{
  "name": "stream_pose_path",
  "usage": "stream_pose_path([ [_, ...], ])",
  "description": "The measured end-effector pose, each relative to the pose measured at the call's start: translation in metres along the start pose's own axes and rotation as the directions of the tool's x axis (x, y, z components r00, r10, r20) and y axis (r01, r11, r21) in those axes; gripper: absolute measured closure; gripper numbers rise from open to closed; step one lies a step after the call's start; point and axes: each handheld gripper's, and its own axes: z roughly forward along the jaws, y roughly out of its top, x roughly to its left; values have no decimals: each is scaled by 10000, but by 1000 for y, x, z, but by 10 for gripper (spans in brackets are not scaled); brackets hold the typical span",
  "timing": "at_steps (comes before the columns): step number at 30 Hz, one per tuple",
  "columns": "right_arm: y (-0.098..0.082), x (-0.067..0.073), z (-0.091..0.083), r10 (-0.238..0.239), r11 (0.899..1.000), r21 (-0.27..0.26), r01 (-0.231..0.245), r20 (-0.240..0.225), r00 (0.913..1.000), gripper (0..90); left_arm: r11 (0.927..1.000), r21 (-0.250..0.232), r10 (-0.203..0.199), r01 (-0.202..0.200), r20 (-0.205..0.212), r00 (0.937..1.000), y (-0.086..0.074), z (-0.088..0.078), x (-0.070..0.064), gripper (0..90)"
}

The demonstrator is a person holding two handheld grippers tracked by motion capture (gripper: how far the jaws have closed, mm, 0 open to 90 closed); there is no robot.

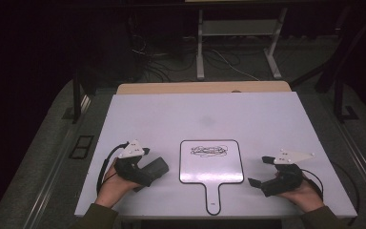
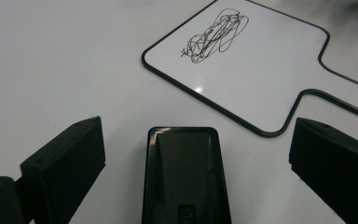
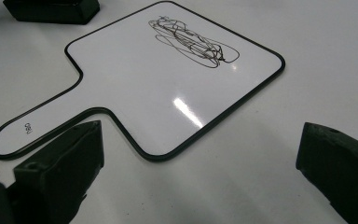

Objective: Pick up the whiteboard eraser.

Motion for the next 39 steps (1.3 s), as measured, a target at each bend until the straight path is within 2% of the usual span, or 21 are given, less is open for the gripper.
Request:
stream_pose_path([
  [8,-1,0,1,-20,10000,40,20,71,10000,0,9989,475,39,-32,-154,9999,-7,-7,3,94],
  [9,-1,0,1,-42,10000,71,42,91,9999,0,9983,576,47,-37,-165,9999,-8,-8,4,124],
  [20,-1,-1,2,-50,9999,102,49,123,9999,0,9907,1360,-33,54,-152,9999,-17,-10,8,151],
  [29,-1,-1,2,-33,9999,153,31,140,9999,0,9762,2170,16,-6,-42,10000,-18,-3,6,212],
  [39,-2,-1,3,-56,9998,183,54,119,9999,0,9640,2655,113,-115,21,9999,-17,3,3,293],
])
